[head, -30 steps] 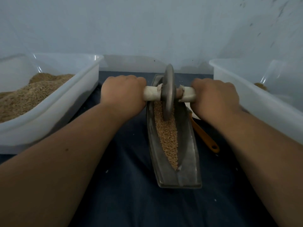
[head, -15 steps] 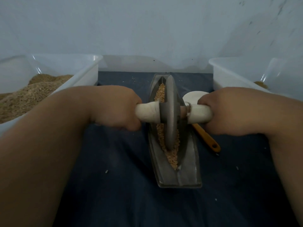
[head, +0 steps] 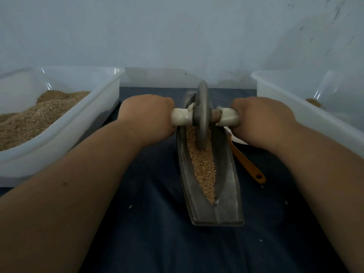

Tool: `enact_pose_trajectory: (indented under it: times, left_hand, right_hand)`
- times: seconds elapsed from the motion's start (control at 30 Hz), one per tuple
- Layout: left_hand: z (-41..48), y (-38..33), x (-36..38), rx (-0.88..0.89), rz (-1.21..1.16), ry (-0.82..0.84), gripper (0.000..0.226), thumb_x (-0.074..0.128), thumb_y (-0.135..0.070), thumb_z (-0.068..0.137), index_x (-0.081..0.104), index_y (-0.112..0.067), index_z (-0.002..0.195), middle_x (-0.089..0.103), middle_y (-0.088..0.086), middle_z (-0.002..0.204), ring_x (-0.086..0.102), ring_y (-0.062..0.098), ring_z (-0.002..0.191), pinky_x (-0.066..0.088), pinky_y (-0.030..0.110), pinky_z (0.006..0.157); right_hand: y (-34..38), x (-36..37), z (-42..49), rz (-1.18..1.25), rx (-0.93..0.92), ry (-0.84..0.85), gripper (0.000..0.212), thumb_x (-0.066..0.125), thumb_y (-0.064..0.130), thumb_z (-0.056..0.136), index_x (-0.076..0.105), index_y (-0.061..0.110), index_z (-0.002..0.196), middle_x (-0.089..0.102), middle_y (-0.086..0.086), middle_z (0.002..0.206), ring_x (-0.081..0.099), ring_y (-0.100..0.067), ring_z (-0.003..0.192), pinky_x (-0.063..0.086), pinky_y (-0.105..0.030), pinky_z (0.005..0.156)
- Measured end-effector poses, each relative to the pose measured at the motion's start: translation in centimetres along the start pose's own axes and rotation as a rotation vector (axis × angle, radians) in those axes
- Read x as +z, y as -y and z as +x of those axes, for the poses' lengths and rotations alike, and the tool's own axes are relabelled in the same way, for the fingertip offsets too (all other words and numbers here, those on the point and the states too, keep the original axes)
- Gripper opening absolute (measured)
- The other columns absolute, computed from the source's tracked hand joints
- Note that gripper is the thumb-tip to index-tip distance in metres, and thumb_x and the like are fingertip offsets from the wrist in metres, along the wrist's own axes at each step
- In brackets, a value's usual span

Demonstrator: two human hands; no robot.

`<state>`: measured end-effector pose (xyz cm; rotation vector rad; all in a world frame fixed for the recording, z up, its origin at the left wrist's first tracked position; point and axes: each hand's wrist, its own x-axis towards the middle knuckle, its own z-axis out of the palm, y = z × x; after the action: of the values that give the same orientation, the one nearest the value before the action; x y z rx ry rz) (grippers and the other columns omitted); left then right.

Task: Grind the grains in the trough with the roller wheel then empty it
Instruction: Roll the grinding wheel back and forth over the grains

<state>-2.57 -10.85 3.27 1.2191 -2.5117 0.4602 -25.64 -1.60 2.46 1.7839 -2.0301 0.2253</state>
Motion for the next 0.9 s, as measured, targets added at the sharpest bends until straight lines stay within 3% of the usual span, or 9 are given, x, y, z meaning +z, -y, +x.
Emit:
enact_pose_trajectory:
  times: [0.13,0.23,0.33,0.47,0.6,0.7,0.8,0.9]
  left_hand:
    - [-1.1,1.0,-2.4,0.140,-0.136,0.346,0.024,0.066,-0.049,0.070,0.055,-0.028,0.075,0.058,-0.006,0.067,0.054,0.008,0.060,0.045,0.028,0.057]
    - [-2.1,1.4,-4.4,0.196,-0.268,0.620,0.021,0.069,-0.047,0.067,0.063,-0.027,0.072,0.066,-0.009,0.056,0.061,0.003,0.050,0.039,0.019,0.049]
    - [-2.4,1.4,-4.9,0.198,-0.328,0.718,0.018,0.070,-0.043,0.068,0.064,-0.026,0.069,0.066,-0.011,0.053,0.062,0.002,0.048,0.043,0.020,0.054]
    - [-2.0,1.3,-3.8,0.187,-0.256,0.516,0.019,0.071,-0.044,0.068,0.062,-0.027,0.071,0.064,-0.006,0.059,0.059,0.007,0.054,0.048,0.027,0.055]
    - [-0.8,0.3,-0.7,0.054,-0.030,0.031,0.021,0.061,-0.050,0.073,0.053,-0.032,0.081,0.047,-0.011,0.067,0.047,0.013,0.063,0.037,0.029,0.057]
    - [0.0,-0.4,1.2,0.005,0.040,-0.211,0.021,0.062,-0.042,0.078,0.062,-0.026,0.091,0.057,-0.004,0.084,0.055,0.026,0.084,0.037,0.035,0.071]
    - [0.3,-0.5,1.5,0.007,0.030,-0.259,0.022,0.061,-0.038,0.080,0.062,-0.023,0.095,0.062,0.001,0.095,0.056,0.029,0.093,0.038,0.038,0.078]
    - [0.2,-0.1,0.5,-0.003,0.005,-0.093,0.019,0.061,-0.040,0.077,0.045,-0.030,0.076,0.051,-0.008,0.072,0.050,0.020,0.067,0.035,0.032,0.062]
  right_hand:
    - [0.2,-4.0,-1.8,0.114,-0.095,0.299,0.019,0.067,0.039,0.072,0.049,0.036,0.072,0.055,0.011,0.066,0.053,-0.006,0.061,0.049,-0.031,0.058]
    - [0.5,-7.0,-3.7,0.149,-0.124,0.464,0.015,0.067,0.041,0.067,0.053,0.035,0.068,0.058,0.014,0.063,0.055,-0.002,0.058,0.041,-0.022,0.052]
    - [0.7,-8.0,-4.4,0.117,-0.131,0.493,0.013,0.065,0.039,0.066,0.054,0.032,0.068,0.056,0.010,0.059,0.055,-0.002,0.057,0.042,-0.021,0.052]
    - [0.7,-5.9,-3.4,0.127,-0.104,0.376,0.018,0.067,0.032,0.071,0.049,0.034,0.069,0.055,0.010,0.063,0.054,-0.005,0.059,0.046,-0.030,0.054]
    - [0.3,-1.4,-1.2,0.036,0.009,0.102,0.019,0.061,0.024,0.075,0.044,0.032,0.075,0.050,0.010,0.067,0.047,-0.010,0.059,0.034,-0.026,0.050]
    - [0.3,0.8,0.0,-0.076,0.018,-0.116,0.023,0.061,0.017,0.073,0.044,0.031,0.078,0.040,0.007,0.063,0.042,-0.019,0.054,0.024,-0.027,0.051]
    - [0.3,1.4,0.5,-0.055,0.030,-0.153,0.018,0.060,0.016,0.071,0.049,0.028,0.079,0.040,0.005,0.065,0.042,-0.021,0.056,0.027,-0.029,0.053]
    - [0.0,0.5,0.2,0.015,0.027,-0.016,0.021,0.060,0.024,0.075,0.040,0.030,0.071,0.048,0.006,0.065,0.046,-0.015,0.056,0.034,-0.027,0.050]
